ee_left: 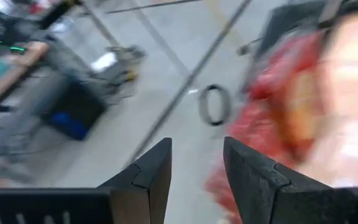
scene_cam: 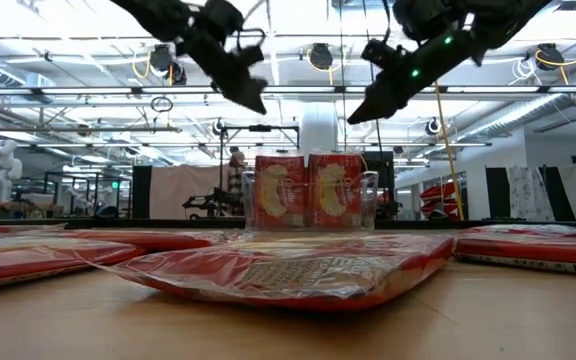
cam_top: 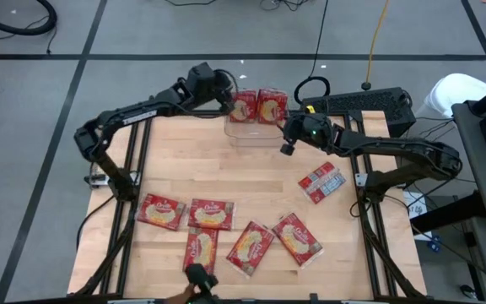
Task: Sort popcorn bags into baskets
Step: Put the red popcorn bag into the transparent bin
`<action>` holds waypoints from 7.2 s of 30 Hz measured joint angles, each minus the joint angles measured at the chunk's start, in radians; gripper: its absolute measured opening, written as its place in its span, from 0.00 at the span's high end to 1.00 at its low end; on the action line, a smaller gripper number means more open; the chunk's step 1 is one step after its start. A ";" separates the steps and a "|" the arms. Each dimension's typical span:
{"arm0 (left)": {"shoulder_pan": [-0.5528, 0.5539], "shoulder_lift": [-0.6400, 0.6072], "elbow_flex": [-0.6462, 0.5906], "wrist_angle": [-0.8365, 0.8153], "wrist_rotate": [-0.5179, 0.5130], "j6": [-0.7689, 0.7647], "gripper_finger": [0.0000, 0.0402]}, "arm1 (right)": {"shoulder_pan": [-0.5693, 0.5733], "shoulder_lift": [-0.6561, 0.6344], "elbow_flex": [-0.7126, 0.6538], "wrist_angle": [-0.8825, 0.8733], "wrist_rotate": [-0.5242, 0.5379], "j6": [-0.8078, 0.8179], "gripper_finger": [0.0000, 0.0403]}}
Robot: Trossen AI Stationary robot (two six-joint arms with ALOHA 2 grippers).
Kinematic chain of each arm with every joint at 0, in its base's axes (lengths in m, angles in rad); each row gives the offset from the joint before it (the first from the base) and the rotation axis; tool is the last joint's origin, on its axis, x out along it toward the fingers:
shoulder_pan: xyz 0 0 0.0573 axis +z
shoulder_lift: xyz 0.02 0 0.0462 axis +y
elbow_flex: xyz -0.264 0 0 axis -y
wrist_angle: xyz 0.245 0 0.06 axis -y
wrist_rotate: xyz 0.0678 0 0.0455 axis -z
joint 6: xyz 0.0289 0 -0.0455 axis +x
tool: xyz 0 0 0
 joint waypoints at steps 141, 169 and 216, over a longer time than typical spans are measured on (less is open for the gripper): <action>-0.724 0.463 -0.152 0.578 0.010 0.153 0.43 | 0.915 0.012 -0.097 -0.748 0.190 1.019 0.97; -0.723 0.463 -0.152 0.575 0.010 0.125 0.43 | 1.063 0.096 -0.267 -0.818 0.104 1.541 0.43; -0.752 0.333 -0.151 0.302 -0.281 0.093 0.43 | 0.923 0.082 -0.313 -0.030 0.262 0.978 1.00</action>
